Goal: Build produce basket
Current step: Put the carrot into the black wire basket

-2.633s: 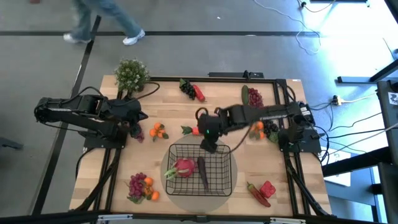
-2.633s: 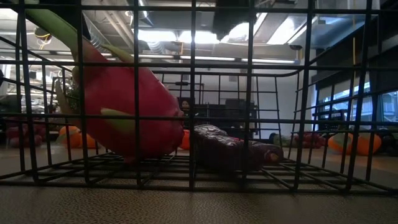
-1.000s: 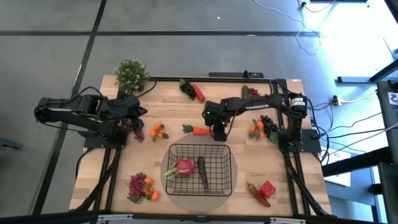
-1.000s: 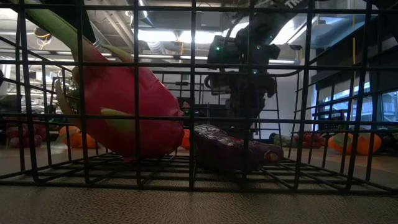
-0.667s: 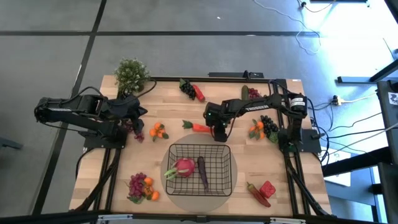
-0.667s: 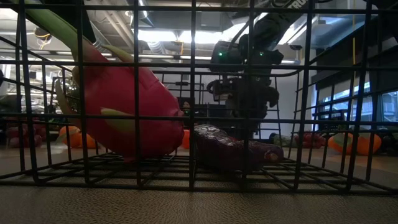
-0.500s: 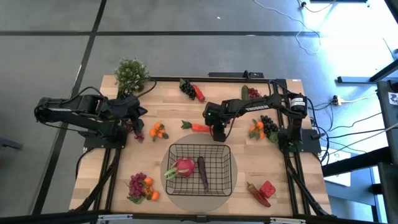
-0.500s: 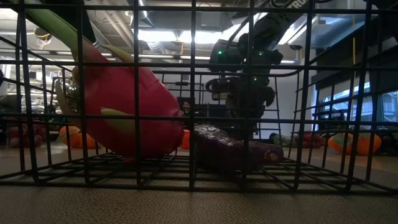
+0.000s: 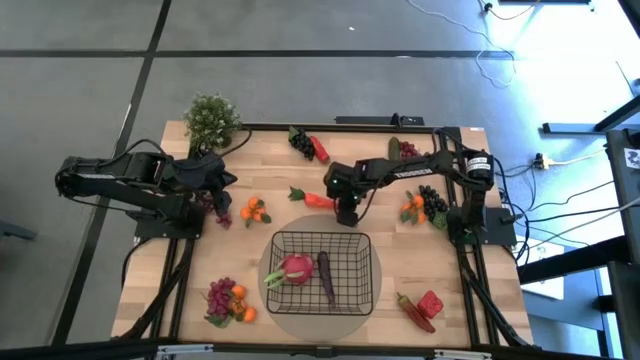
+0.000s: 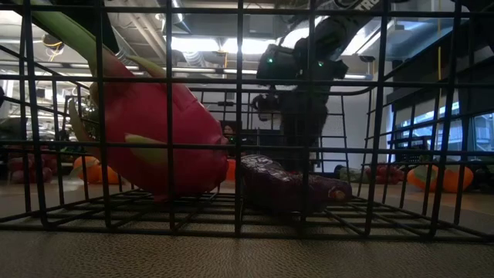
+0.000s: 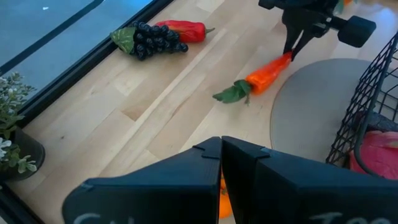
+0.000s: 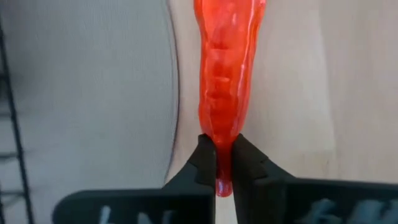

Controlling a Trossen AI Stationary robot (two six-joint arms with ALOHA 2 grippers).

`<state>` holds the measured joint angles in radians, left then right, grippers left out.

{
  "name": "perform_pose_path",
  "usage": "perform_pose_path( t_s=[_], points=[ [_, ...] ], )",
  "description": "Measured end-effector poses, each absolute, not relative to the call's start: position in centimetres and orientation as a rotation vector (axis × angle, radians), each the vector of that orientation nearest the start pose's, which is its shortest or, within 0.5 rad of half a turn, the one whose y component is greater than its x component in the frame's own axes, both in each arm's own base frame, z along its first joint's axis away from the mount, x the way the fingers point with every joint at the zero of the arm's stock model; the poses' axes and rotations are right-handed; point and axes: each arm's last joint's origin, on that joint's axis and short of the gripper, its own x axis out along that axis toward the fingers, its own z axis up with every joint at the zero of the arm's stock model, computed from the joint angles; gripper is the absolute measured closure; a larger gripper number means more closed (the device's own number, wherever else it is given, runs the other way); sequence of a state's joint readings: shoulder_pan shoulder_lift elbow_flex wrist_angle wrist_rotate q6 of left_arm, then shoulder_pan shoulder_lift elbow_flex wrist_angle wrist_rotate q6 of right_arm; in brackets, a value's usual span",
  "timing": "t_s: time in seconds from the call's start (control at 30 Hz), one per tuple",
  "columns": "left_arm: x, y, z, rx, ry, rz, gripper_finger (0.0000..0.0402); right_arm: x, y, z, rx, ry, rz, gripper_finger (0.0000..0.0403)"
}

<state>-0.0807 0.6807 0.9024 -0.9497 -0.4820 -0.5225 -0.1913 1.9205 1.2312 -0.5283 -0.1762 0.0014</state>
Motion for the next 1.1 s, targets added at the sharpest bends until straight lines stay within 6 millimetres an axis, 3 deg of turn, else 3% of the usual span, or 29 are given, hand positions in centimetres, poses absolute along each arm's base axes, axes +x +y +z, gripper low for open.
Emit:
perform_pose_path(
  t_s=[0.37,0.57,0.87,1.1],
  points=[
    [11.1,0.4,32.0,-0.283,0.585,0.55,0.0401,38.5,-6.9,19.9,0.177,1.168,-0.1,0.0402],
    [11.1,0.4,32.0,-0.256,0.593,0.537,0.0401,39.7,-5.7,23.6,0.182,1.133,-0.117,0.0403],
    [11.2,0.2,31.9,-0.159,0.654,0.395,0.0401,40.4,-1.7,29.3,0.263,1.078,-0.233,0.0402],
    [11.2,0.0,31.9,-0.052,0.686,0.3,0.0401,40.2,2.5,31.7,0.429,1.039,-0.304,0.0402]
  ],
)
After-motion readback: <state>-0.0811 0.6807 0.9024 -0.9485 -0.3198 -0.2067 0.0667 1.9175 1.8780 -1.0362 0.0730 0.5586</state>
